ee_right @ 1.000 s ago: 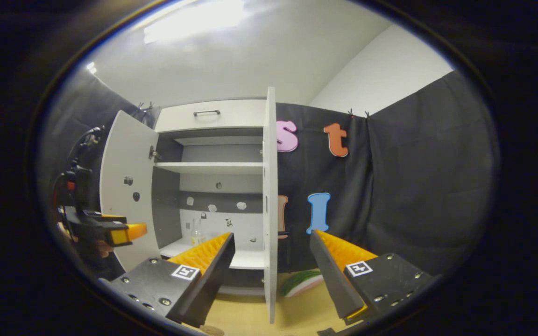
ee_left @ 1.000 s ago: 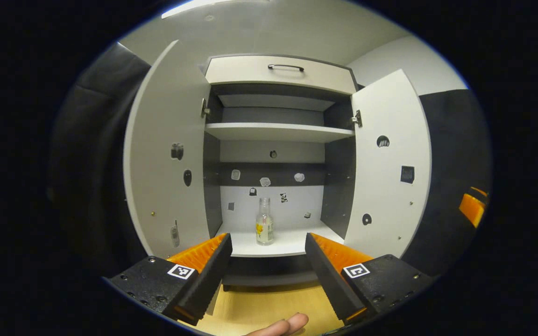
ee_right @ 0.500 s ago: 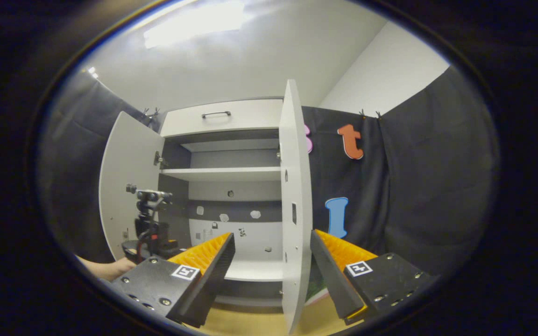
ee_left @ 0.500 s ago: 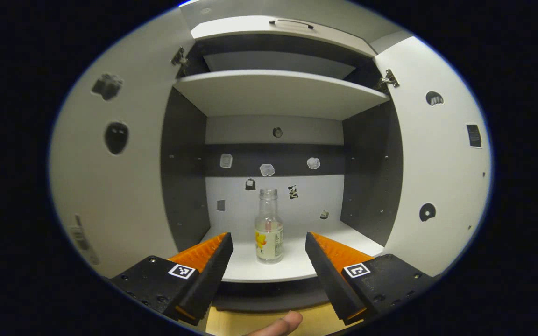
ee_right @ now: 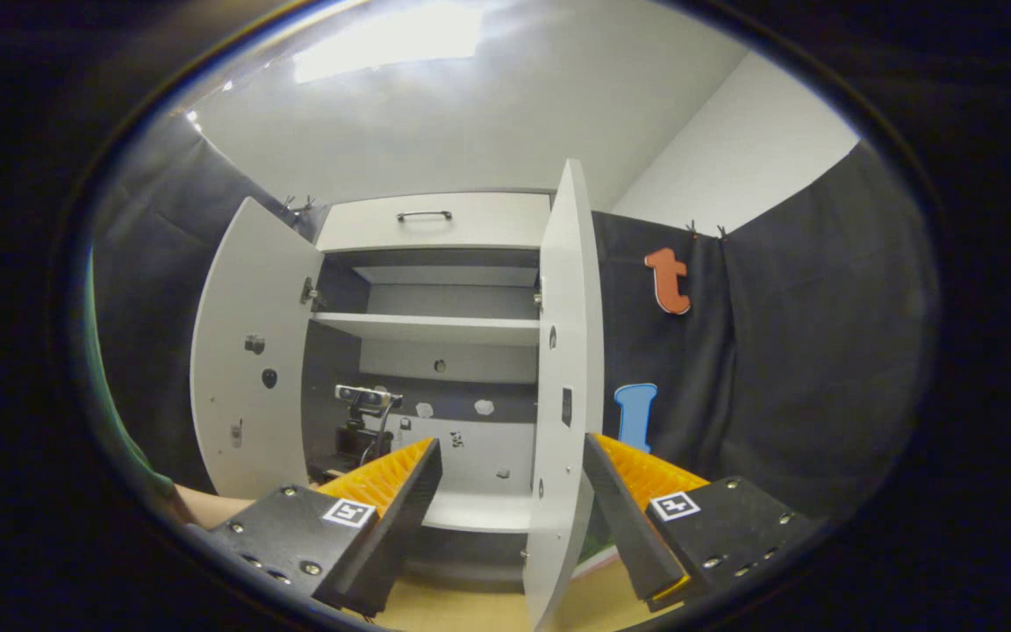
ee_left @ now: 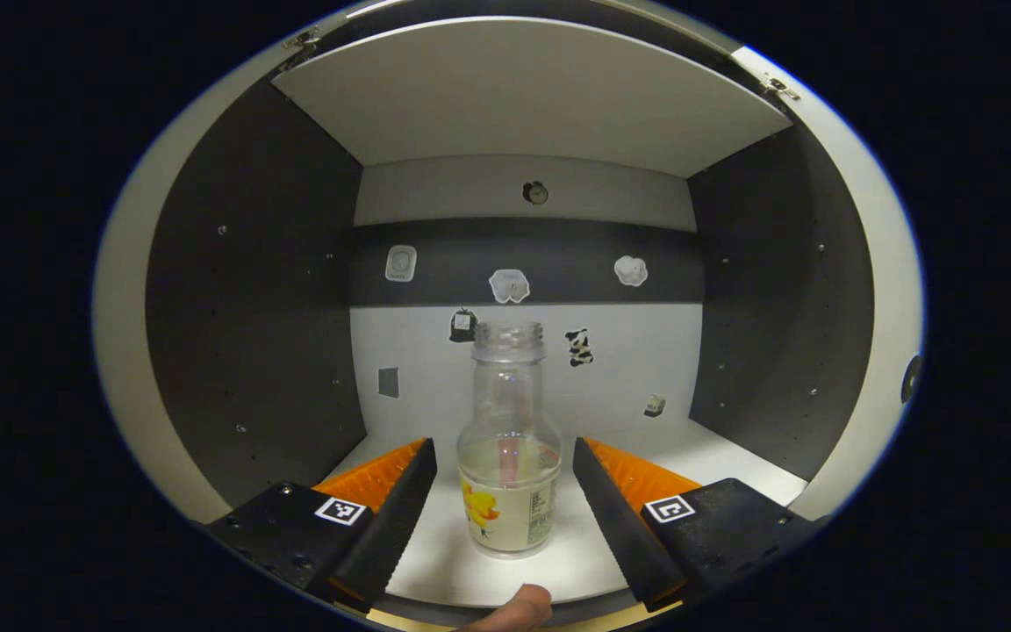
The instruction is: Grasp the bottle in the cabinet with the left hand and place it on the coaster, then close the right door with the right hand and the left door with the left hand.
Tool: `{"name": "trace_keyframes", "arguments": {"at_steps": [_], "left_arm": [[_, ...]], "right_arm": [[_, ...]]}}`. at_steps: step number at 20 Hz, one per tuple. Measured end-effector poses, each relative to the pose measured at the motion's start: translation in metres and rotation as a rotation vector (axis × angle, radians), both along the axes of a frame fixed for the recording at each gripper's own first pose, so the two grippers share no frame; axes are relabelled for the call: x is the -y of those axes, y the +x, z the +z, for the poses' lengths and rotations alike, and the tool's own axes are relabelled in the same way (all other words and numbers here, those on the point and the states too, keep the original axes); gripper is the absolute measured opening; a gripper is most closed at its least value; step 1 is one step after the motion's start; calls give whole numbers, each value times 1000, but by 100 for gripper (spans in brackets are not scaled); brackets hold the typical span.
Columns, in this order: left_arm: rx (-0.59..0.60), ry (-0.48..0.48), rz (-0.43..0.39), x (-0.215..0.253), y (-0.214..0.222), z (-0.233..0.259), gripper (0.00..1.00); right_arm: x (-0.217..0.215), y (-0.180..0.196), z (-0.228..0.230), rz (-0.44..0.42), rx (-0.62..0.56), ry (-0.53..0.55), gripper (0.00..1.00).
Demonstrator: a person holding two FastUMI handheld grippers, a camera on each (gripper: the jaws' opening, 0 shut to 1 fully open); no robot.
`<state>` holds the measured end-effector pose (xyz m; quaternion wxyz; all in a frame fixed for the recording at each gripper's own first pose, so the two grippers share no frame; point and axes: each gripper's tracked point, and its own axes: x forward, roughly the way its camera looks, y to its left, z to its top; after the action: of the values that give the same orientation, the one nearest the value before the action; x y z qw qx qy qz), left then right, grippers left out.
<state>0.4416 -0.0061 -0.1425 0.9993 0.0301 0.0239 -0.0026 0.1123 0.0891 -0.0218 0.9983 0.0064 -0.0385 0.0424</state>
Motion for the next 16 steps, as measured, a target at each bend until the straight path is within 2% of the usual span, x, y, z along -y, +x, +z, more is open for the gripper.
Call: {"name": "trace_keyframes", "arguments": {"at_steps": [2, 4, 6, 9, 10, 12, 13, 16], "left_arm": [[-17, -6, 8, -1, 13, -6, 100], [-29, -41, -32, 5, 21, -6, 99], [-58, -106, -50, 7, 8, -5, 80], [-27, -89, -48, 0, -20, 15, 80], [-17, -77, -52, -1, -32, 22, 80], [-13, -76, -74, 2, -59, 33, 80], [-10, -79, -85, 2, -73, 39, 80], [2, -116, -106, 2, -115, 54, 80]], "right_arm": [[4, -9, -4, -15, -20, -17, 98], [8, -24, -7, -33, -24, -60, 98], [11, -43, -9, -50, -26, -70, 98], [12, -72, -4, -58, -23, -28, 98], [12, -83, -3, -56, -21, -16, 93], [13, -100, 1, -50, -15, -3, 93], [13, -107, 3, -48, -13, 1, 98], [16, -126, 4, -42, -18, 11, 98]]}}
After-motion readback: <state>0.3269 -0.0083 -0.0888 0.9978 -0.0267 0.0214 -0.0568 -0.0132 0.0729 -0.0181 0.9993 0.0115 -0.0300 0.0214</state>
